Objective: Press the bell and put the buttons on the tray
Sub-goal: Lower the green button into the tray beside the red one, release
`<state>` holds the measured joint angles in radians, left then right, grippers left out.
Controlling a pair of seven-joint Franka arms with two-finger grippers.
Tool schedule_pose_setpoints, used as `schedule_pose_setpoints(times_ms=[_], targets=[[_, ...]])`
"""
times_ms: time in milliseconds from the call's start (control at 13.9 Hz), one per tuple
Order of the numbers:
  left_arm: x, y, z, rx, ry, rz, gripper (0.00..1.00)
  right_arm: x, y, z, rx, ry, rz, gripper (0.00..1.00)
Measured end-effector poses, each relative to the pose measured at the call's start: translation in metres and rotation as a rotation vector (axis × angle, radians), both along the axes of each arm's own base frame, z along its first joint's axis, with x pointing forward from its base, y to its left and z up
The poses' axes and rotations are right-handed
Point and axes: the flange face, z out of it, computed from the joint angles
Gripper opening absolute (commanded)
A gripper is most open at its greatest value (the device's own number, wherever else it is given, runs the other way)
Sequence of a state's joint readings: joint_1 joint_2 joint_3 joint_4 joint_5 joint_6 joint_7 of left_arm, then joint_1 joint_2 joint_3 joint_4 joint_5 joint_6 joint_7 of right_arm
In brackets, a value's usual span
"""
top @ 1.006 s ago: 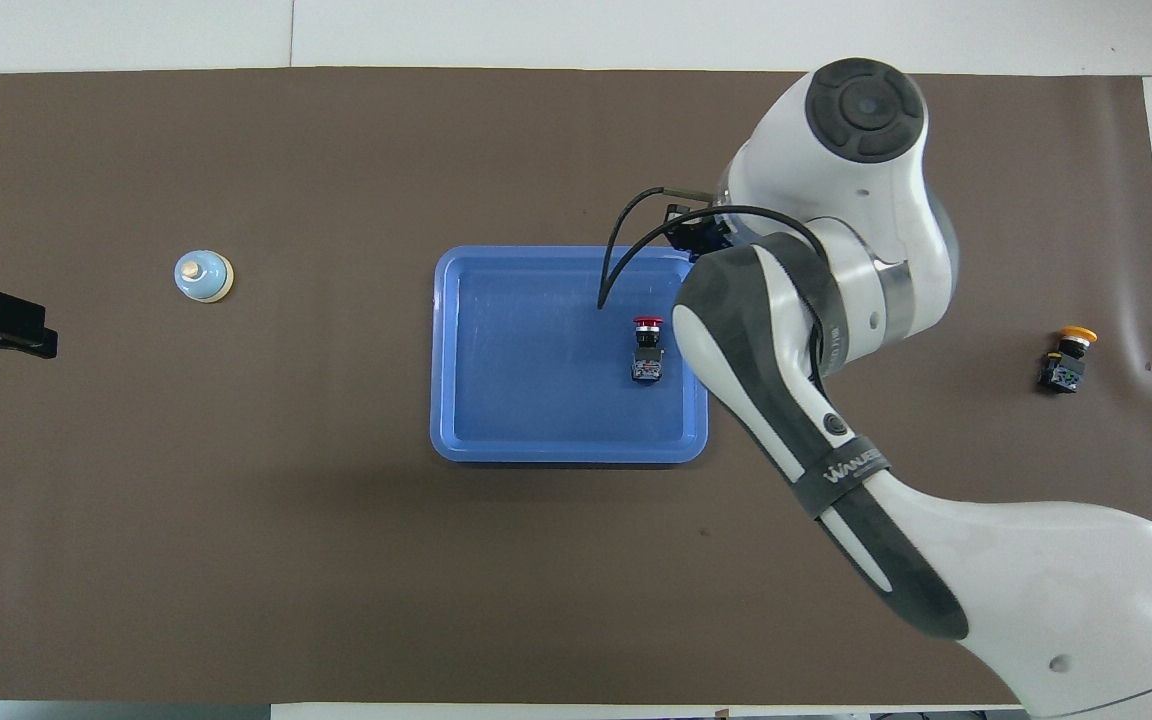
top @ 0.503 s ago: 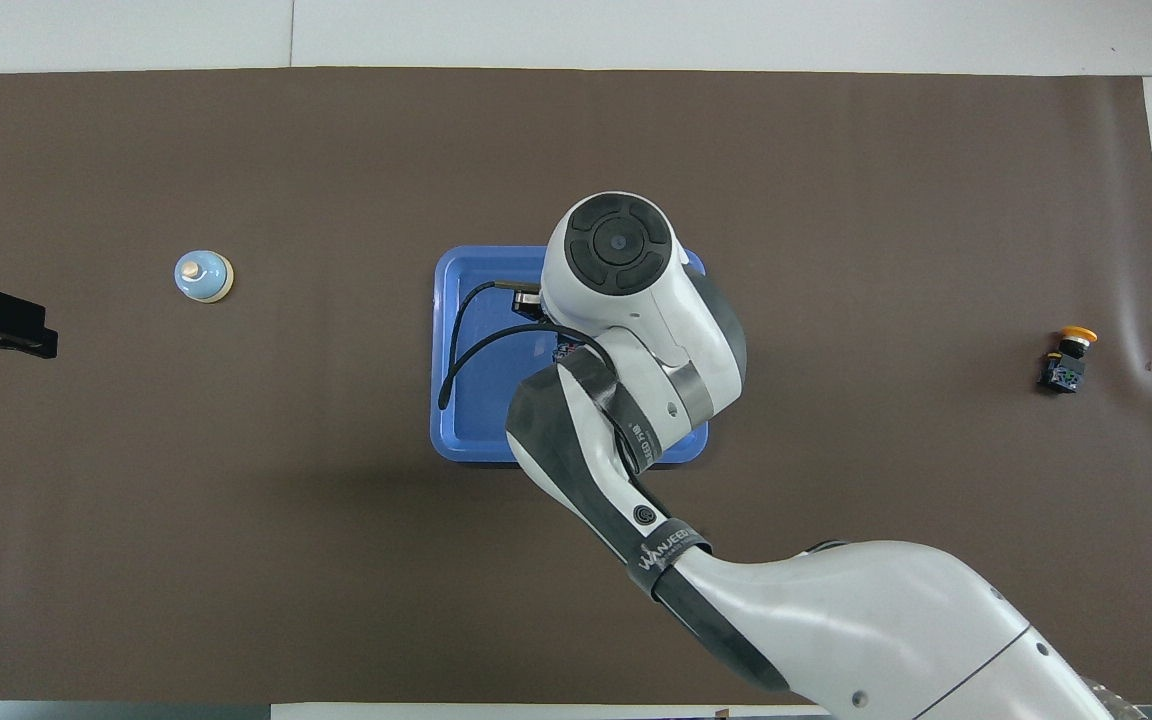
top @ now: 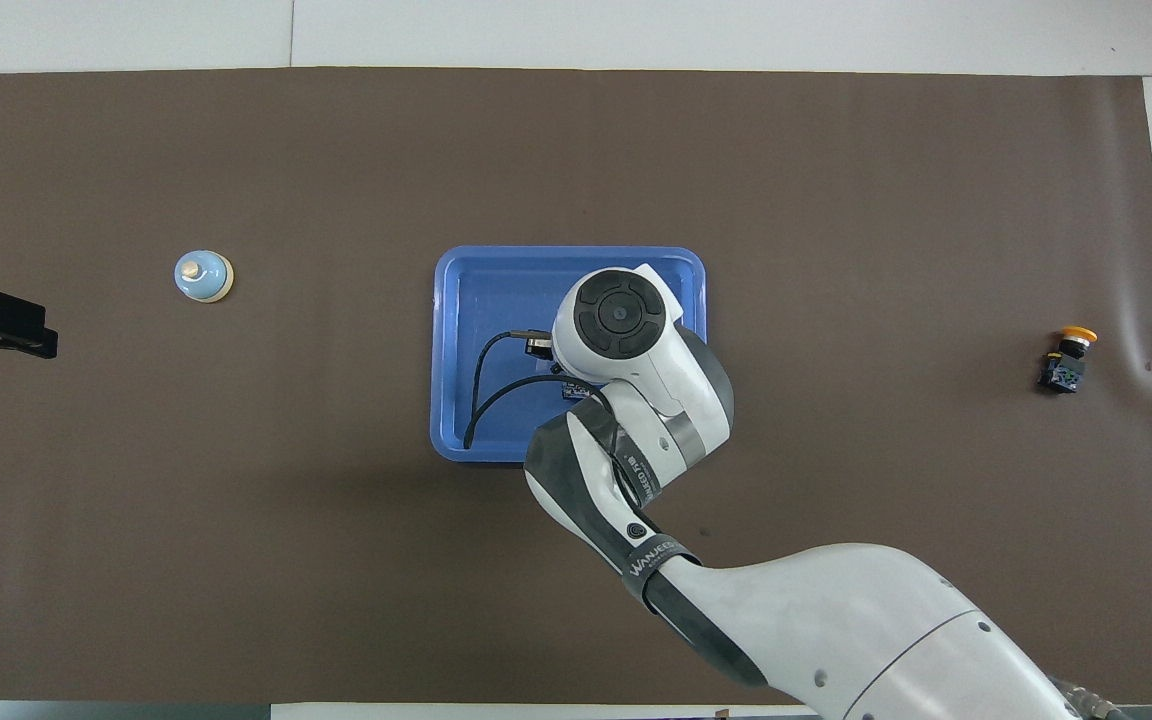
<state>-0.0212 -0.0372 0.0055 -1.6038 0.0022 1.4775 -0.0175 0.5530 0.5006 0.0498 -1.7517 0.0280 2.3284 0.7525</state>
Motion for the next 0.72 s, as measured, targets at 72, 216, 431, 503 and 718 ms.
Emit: schedule_pose_setpoints(times_ms=[72,216,431,503,718], targets=[[0.000,0.000,0.000,0.000,0.000,0.000,1.00,-0.002,0.000,0.001,0.000,0.001,-0.014,1.00],[0.000,0.000,0.000,0.000,0.000,0.000,1.00,-0.006,0.003,0.004,0.002,0.001,-0.031,1.00],[0.000,0.000,0.000,0.000,0.000,0.000,1.00,-0.004,0.002,0.011,0.005,-0.003,-0.055,1.00],[0.000,0.000,0.000,0.000,0.000,0.000,1.00,0.000,-0.002,0.017,0.001,-0.002,-0.066,1.00],[0.000,0.000,0.000,0.000,0.000,0.000,1.00,0.030,-0.042,0.069,-0.011,0.005,-0.138,1.00]])
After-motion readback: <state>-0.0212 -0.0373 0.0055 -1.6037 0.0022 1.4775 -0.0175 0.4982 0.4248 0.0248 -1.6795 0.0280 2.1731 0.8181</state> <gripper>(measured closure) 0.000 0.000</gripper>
